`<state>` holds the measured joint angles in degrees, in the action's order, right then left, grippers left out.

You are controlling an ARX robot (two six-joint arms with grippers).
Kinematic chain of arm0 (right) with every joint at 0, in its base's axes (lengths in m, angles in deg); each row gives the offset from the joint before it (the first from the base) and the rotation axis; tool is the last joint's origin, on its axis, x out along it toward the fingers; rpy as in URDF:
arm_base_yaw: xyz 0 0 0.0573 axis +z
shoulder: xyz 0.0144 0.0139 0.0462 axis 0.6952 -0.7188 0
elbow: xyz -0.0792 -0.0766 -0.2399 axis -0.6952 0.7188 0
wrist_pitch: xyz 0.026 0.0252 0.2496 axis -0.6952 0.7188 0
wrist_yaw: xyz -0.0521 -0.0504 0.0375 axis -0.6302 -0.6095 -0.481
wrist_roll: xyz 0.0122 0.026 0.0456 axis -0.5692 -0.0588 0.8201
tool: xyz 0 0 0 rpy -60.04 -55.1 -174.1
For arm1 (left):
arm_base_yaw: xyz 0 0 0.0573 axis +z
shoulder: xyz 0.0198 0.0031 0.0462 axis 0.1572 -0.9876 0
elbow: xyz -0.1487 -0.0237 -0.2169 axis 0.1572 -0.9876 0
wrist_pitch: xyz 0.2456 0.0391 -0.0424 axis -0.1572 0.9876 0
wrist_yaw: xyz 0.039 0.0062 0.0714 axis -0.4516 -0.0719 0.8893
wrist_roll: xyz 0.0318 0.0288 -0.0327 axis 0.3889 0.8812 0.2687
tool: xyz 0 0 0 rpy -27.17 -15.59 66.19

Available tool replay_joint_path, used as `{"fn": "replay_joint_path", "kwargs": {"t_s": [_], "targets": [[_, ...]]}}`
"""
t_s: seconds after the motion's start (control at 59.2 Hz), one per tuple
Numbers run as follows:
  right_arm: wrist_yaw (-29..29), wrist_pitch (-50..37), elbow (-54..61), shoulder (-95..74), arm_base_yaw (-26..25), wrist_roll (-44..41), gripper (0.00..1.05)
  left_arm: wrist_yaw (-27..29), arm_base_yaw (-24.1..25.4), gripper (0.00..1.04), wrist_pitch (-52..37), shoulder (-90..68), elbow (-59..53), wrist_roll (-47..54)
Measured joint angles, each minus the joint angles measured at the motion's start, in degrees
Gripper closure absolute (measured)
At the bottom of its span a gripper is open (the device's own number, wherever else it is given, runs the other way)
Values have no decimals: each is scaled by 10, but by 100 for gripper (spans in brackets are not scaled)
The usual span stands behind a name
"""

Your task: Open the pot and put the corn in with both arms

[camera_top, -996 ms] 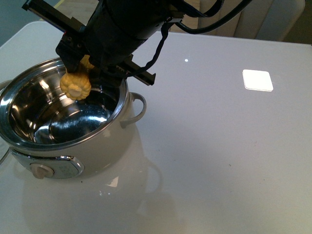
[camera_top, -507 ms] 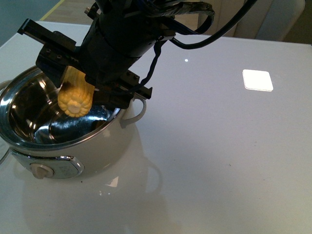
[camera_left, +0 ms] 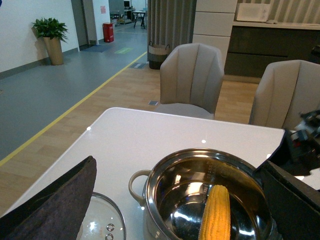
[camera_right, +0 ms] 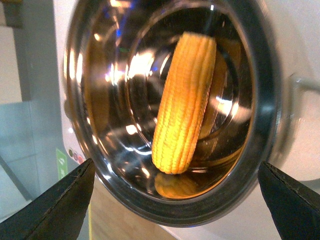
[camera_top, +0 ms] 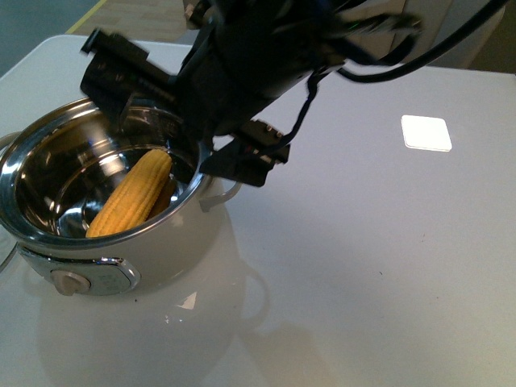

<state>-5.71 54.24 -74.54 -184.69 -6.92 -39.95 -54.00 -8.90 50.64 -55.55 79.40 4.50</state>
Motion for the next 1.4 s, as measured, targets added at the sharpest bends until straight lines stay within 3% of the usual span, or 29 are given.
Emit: {"fn": "replay_joint_path", "kwargs": {"t_s": [0.22,0.304,0.473,0.709,0.794,0.929,1.266,1.402], "targets": [[-33,-51,88,138,-87,-4,9,0,0,7,0,0,0,0],[-48,-58,145,204,-144,-25,9,0,0,7,0,0,0,0],[-92,-48,301,359,-278,-161,9,0,0,7,0,0,0,0],[-81,-33,409,507,-355,-296,9,0,0,7,0,0,0,0],[-134,-233,481,516,-365,-367,21,0,0,7,0,0,0,0],[-150,-475,594,541,-370,-439,45,0,0,7,0,0,0,0],[-150,-479,685,655,-371,-466,103,0,0,7,0,0,0,0],[-150,-457,706,699,-371,-469,103,0,0,7,0,0,0,0]]}}
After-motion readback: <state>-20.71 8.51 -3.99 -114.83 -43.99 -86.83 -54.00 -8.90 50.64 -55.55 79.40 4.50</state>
